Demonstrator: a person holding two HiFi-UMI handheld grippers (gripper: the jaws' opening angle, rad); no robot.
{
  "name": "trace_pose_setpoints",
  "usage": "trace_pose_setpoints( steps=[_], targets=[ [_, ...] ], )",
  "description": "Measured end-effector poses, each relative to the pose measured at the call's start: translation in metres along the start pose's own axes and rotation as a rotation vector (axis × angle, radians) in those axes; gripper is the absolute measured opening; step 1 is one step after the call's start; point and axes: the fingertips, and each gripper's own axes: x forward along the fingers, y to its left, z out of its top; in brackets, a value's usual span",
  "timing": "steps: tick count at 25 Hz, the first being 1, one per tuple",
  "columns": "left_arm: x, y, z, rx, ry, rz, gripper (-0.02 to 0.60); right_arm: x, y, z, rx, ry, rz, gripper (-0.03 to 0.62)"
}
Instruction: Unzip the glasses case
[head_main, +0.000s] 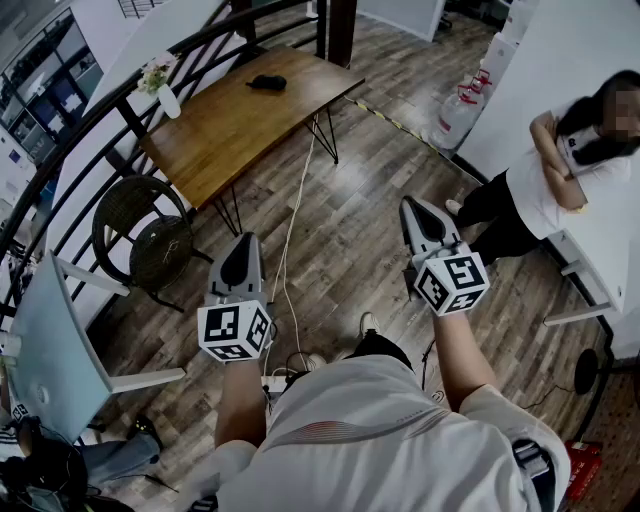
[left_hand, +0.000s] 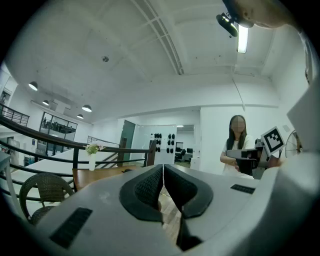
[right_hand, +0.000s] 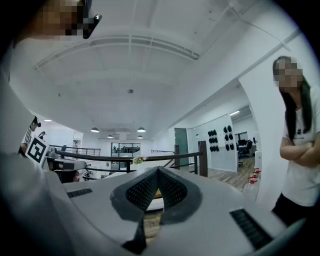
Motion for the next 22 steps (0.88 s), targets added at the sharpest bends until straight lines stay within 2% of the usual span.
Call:
trace_pose_setpoints(
  steps=[16, 22],
  targets=[
    [-0.001, 0.01, 0.001, -0.012, 0.002, 0.009, 0.018, 0.01, 0.006, 0.002, -0.01, 0.007, 0.009, 0.051],
    [0.003, 0.018, -0.004, -0.028, 0.017, 0.011, 0.018, 0.017, 0.007, 0.002, 0.02, 0.001, 0.032, 0.051]
  ],
)
